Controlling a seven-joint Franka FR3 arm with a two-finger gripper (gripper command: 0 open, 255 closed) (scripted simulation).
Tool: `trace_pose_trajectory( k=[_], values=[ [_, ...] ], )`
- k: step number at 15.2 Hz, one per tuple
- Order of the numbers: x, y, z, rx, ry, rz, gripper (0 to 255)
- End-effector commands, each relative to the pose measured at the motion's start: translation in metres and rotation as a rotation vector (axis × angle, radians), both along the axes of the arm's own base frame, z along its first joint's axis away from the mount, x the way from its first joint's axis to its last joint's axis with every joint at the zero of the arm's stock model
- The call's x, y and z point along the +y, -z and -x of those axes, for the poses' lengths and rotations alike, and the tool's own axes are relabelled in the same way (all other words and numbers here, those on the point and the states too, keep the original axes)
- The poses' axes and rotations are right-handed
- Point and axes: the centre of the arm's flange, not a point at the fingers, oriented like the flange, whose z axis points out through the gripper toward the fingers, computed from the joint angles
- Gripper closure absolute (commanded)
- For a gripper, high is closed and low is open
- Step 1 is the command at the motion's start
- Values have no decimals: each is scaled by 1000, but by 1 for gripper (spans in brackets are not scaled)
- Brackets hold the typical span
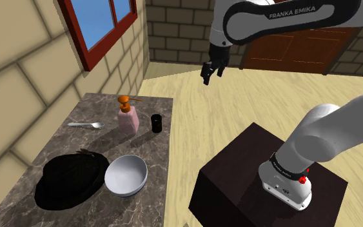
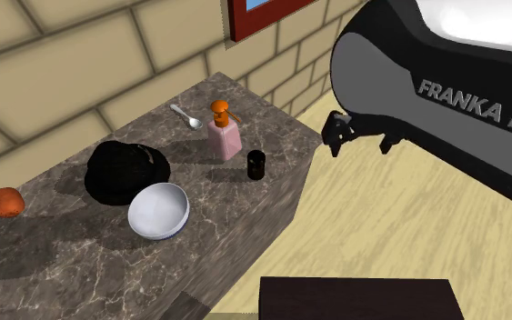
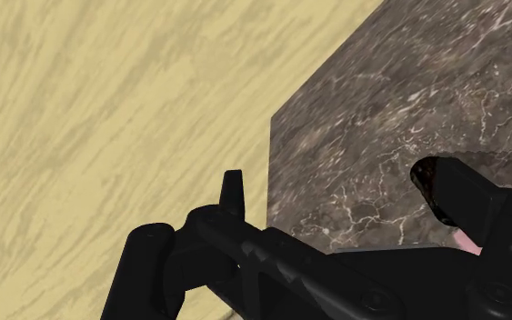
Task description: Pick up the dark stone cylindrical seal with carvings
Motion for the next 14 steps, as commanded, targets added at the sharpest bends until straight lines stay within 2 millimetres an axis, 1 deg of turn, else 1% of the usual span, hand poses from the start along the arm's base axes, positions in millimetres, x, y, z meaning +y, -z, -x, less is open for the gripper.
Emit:
trace_pose_trajectory(
  k=[1,14],
  values=[
    [16,18,-14,1,-7,0,0],
    [116,128,-103,17,-53,3,0]
  ],
)
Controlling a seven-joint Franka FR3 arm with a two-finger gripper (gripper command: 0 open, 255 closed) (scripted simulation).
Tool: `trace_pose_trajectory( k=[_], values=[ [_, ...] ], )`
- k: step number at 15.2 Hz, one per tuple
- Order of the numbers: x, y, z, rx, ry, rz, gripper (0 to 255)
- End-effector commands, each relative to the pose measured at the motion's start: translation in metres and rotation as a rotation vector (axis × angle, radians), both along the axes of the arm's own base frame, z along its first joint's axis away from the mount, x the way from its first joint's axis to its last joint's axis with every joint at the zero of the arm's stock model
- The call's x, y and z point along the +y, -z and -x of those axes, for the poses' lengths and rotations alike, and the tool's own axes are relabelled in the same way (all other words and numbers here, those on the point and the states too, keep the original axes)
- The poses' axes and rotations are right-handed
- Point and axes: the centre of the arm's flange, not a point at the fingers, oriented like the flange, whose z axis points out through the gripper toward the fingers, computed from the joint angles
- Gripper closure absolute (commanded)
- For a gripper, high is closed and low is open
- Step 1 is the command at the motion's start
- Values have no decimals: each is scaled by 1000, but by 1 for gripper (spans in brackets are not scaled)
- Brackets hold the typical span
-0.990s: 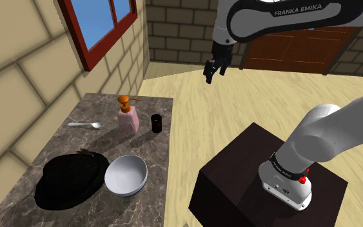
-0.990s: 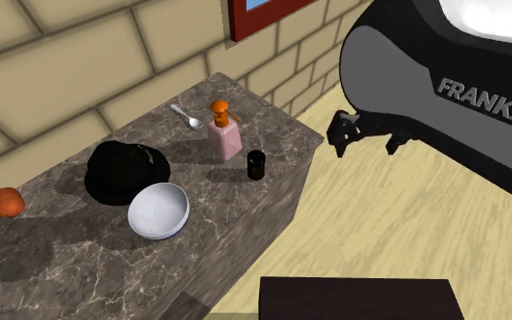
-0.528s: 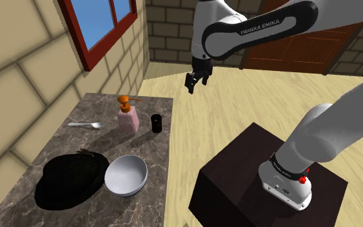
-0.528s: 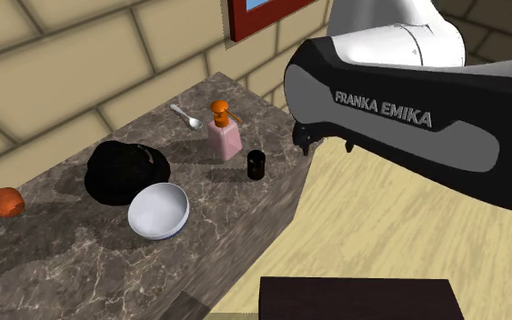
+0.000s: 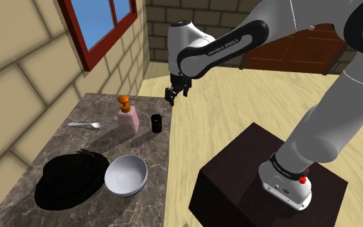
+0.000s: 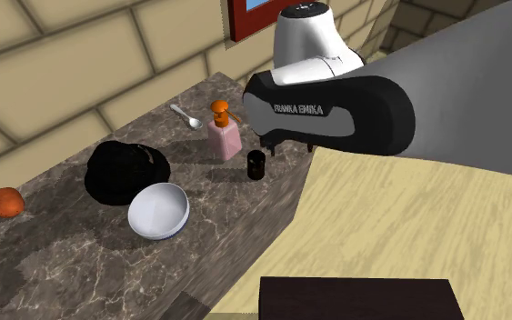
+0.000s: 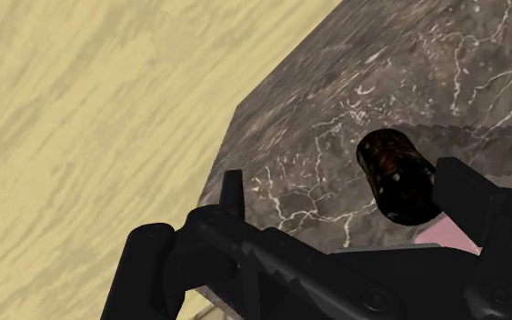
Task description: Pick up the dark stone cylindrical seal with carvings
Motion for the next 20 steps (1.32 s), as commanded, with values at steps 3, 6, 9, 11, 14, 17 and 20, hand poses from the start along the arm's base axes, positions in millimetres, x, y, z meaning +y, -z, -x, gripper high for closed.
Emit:
trace_pose_trajectory(
  k=[3,6,9,11,14,17,20],
  values=[
    [30,33,-29,5,-14,1,0],
    [54,59,-48,9,-25,2,0],
    [78,84,-67,12,-35,3,0],
    [90,97,-76,14,-41,3,0],
    [90,113,-76,14,-41,3,0],
    [90,129,-76,14,-41,3,0],
    [90,137,-76,14,-41,3,0]
  ],
)
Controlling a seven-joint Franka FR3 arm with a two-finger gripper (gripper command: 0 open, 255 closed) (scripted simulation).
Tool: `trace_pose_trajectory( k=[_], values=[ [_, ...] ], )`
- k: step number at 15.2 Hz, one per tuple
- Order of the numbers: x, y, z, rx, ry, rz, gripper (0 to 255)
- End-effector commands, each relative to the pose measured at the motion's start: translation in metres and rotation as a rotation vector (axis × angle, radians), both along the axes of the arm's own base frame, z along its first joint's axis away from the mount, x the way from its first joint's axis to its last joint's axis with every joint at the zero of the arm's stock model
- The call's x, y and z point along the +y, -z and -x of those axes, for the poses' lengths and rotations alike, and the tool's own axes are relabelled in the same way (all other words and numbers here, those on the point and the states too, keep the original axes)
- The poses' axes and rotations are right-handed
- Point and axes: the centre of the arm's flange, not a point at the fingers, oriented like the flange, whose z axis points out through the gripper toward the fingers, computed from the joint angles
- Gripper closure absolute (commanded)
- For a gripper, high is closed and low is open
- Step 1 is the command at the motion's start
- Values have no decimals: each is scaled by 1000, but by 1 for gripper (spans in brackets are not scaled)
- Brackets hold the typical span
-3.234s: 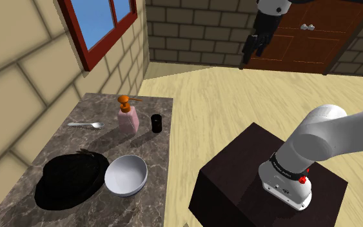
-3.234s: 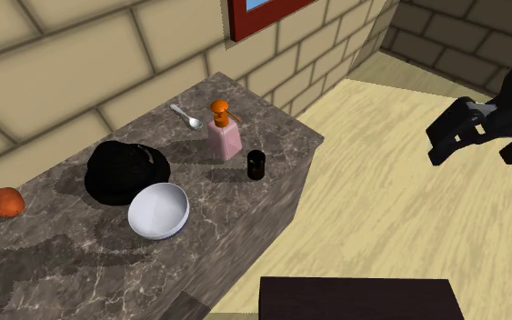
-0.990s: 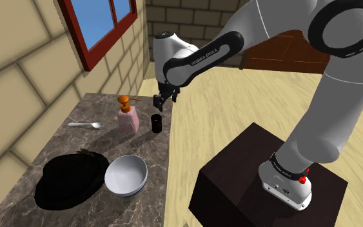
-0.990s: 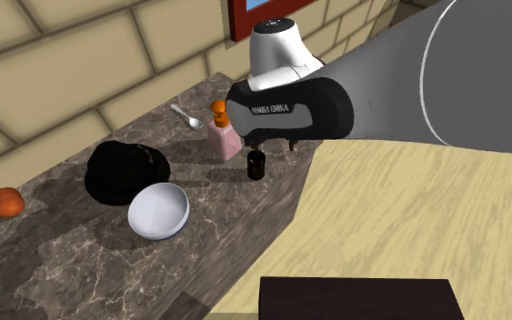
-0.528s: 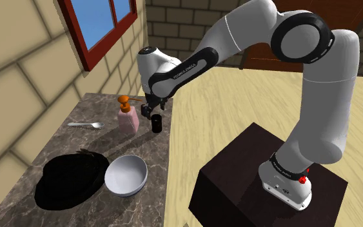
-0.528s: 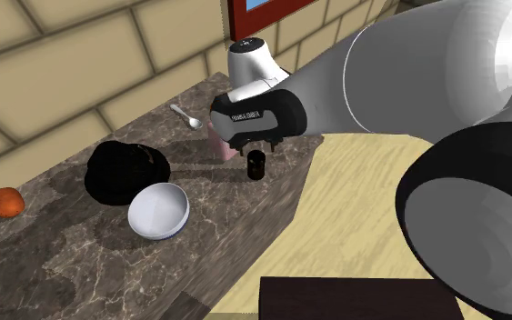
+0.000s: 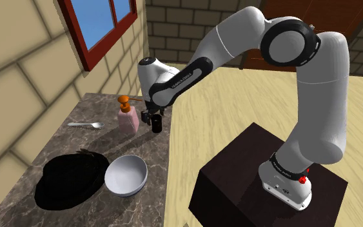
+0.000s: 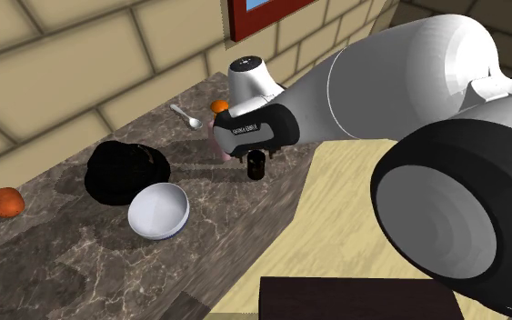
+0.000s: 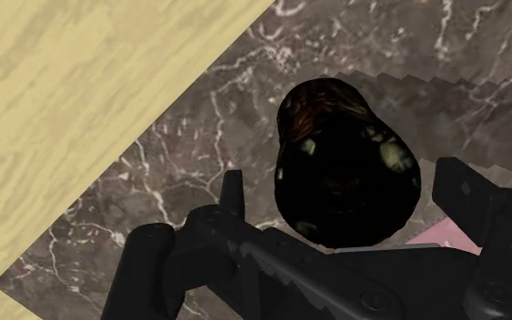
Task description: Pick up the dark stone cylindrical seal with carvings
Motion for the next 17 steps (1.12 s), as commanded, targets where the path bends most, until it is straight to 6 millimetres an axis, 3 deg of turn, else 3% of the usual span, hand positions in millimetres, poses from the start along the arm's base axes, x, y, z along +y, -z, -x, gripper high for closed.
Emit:
trace_pose_trajectory(
  k=[1,10,17],
  values=[
    [0,2,-1,-1,0,0,255],
    [-1,2,0,-1,0,0,255],
    [-1,-35,0,-1,0,0,255]
  ],
)
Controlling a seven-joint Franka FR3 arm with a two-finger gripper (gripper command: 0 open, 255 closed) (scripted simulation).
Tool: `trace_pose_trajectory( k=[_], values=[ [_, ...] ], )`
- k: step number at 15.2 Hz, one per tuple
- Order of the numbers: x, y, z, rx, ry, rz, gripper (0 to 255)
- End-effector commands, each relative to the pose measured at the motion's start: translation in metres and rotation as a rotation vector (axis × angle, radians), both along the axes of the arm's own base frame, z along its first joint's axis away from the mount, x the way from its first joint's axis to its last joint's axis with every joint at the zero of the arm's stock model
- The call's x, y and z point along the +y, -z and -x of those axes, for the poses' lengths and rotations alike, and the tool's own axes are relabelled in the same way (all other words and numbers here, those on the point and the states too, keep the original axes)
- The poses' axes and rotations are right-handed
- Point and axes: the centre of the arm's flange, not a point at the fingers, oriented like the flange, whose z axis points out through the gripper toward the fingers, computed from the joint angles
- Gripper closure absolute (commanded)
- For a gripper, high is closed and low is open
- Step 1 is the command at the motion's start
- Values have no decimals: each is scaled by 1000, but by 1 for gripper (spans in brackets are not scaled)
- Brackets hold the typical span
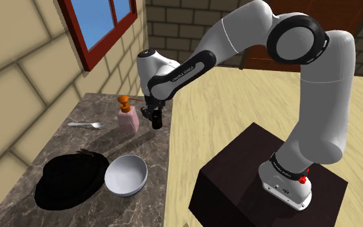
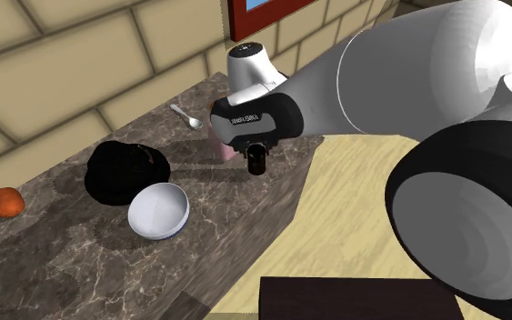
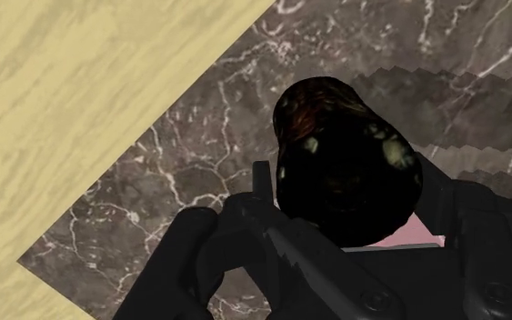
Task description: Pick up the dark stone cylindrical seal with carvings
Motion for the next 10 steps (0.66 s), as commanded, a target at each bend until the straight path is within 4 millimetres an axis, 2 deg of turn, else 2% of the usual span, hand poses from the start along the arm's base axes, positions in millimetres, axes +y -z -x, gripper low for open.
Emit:
trace_pose_trajectory(
  k=[1,8,10],
  values=[
    [0,-11,1,0,0,0,255],
    [0,-48,1,0,0,0,255],
    [0,-49,1,0,0,0,255]
  ],
)
